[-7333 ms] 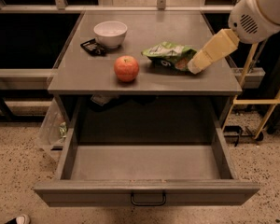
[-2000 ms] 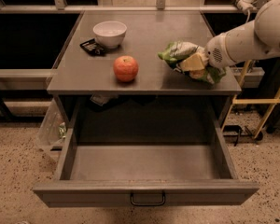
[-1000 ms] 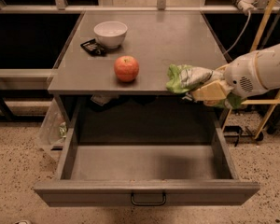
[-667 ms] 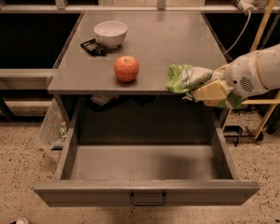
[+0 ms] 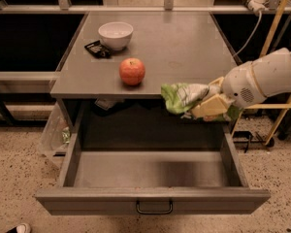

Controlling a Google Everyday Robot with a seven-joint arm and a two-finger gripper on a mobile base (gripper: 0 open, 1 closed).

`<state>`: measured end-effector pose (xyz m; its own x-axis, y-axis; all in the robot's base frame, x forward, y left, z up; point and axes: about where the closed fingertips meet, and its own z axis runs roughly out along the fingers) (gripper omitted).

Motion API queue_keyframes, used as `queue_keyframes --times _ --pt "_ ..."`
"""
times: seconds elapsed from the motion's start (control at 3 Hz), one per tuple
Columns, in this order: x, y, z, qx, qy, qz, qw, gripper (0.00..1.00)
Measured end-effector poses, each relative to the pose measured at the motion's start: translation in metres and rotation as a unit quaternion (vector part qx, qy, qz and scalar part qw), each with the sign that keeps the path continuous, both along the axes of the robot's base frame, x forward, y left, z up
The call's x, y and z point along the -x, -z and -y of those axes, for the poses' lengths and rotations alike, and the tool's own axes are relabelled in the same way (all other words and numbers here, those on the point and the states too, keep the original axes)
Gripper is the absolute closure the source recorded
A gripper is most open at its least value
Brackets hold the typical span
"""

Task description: Place green rice chip bag into top drawer

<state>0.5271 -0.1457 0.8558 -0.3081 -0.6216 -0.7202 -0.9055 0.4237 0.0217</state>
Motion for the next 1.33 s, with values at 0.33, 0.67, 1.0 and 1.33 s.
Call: queue_keyframes --times 0.33,0.67,1.0,1.33 --pt "0.033 0.038 -0.012 0.02 -0.08 -0.059 0.9948 1.0" --pt "0.051 0.071 -0.021 0.026 -0.111 -0.103 0.9882 1.0" --pt "0.057 0.108 -0.04 0.028 -0.098 -0.134 0.9857 1.0" --pt "0.05 0.145 -0.067 0.017 -0.04 -0.155 0.987 1.0"
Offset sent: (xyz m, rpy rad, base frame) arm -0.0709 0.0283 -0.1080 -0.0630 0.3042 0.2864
